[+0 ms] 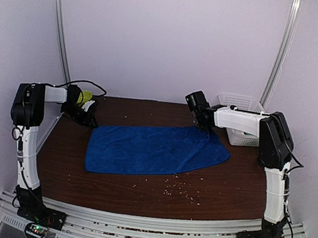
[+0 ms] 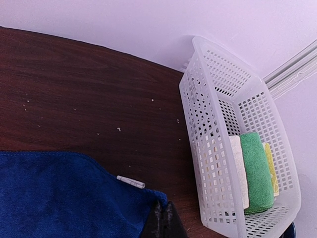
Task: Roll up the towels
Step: Pick up the towel from the center of the board.
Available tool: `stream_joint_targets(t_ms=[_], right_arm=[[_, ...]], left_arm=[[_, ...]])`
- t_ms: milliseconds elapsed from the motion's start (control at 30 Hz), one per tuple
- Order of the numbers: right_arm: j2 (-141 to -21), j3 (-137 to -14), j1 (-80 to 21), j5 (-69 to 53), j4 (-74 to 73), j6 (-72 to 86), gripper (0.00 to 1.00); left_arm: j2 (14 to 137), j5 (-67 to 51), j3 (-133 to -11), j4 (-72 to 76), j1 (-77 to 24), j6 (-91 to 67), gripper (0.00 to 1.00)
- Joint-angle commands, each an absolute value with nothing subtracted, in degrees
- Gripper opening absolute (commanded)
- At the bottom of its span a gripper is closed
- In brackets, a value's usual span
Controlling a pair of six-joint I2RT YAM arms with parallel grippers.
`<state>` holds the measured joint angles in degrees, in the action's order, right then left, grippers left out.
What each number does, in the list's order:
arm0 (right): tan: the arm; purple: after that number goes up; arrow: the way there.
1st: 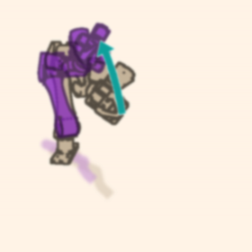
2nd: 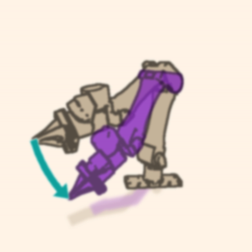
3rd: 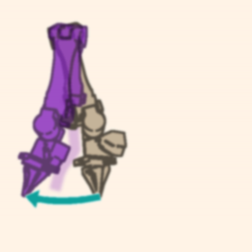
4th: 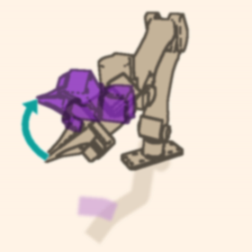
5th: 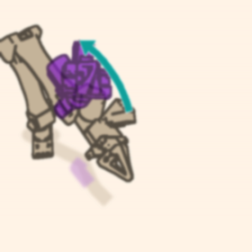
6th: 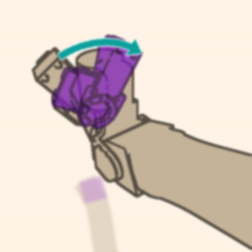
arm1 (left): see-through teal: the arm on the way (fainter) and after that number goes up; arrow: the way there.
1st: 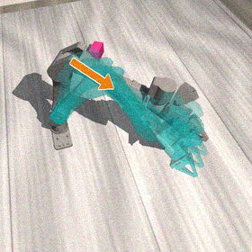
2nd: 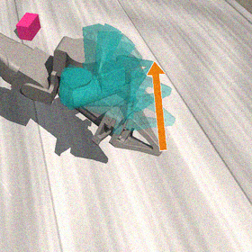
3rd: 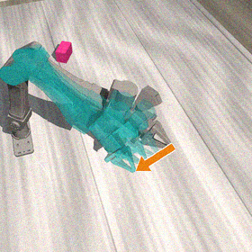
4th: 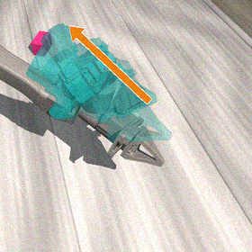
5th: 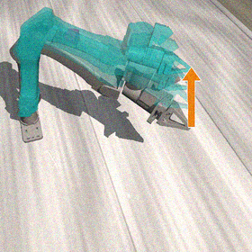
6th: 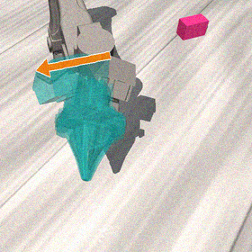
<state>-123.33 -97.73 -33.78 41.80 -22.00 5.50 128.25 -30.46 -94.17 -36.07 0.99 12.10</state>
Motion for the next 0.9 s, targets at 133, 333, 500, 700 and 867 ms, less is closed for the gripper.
stream_joint_targets(t_ms=[133, 333, 500, 700, 867], right_arm=[[-121.03, -97.21, -34.18, 43.24, -21.38, 4.75, 0.0], [-121.21, -97.13, -34.32, 43.24, -21.36, 4.7, 0.0], [-121.11, -97.03, -34.4, 43.5, -21.27, 4.41, 0.0], [-120.98, -96.87, -34.45, 43.43, -21.27, 4.18, 0.0], [-121.27, -96.86, -34.46, 43.33, -21.14, 4.02, 0.0]], left_arm=[[130.79, -35.49, -93.86, -38.69, 1.23, 12.94, 0.37], [130.8, -36.57, -93.96, -38.21, 1.18, 11.66, 0.3], [130.38, -33.76, -93.42, -36.31, 1.31, 9.81, 0.2], [129.72, -30.52, -92.45, -33.42, 1.39, 7.82, 0.13], [129.94, -30.21, -92.8, -33.2, 1.36, 7.95, 0.0]])
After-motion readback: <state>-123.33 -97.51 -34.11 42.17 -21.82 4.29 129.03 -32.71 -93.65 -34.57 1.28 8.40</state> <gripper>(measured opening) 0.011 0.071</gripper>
